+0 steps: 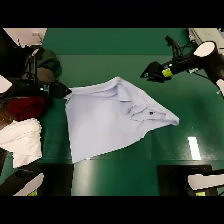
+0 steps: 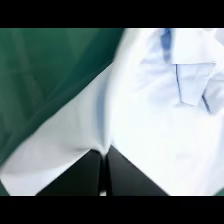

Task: Fold the shirts.

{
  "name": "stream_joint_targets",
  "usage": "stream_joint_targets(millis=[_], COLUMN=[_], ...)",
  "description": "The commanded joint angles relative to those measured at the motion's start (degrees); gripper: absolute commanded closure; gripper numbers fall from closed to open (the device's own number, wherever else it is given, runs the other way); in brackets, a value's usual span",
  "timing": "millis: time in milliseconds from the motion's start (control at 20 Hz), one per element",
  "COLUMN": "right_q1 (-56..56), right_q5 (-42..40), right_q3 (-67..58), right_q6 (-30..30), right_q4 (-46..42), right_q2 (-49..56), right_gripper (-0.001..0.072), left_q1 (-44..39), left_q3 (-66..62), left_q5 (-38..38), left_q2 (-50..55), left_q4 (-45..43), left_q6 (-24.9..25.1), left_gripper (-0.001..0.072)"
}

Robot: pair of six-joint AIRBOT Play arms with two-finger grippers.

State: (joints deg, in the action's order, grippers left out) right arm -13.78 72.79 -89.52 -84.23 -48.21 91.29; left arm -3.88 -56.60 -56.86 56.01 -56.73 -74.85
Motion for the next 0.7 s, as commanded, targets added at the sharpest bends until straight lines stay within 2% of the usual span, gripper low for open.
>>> stream_joint_targets(millis=[0, 200, 400, 650], right_q1=[3.98, 4.13, 0.5, -1.31], right_q5=[1.97, 1.86, -1.75, -4.81], right_q3=[0.92, 11.89, 21.2, 22.34], right_q6=[2.99, 2.25, 2.21, 1.81], right_q4=[1.51, -6.88, -6.88, -1.79], right_q2=[1.09, -7.06, -7.98, -3.17], right_gripper=[0.0229, 0.0231, 0.0231, 0.023], left_q1=[0.0, 0.0, -0.02, -0.02], left_q3=[2.21, 2.21, 2.21, 2.25], left_q5=[6.03, 5.4, 4.94, 3.02], left_q2=[0.72, 0.72, 0.72, 0.72], left_q4=[-1.62, -1.66, -1.57, -1.6], left_q6=[0.28, 0.31, 0.24, 0.26], left_gripper=[0.0684, 0.0684, 0.0684, 0.0684])
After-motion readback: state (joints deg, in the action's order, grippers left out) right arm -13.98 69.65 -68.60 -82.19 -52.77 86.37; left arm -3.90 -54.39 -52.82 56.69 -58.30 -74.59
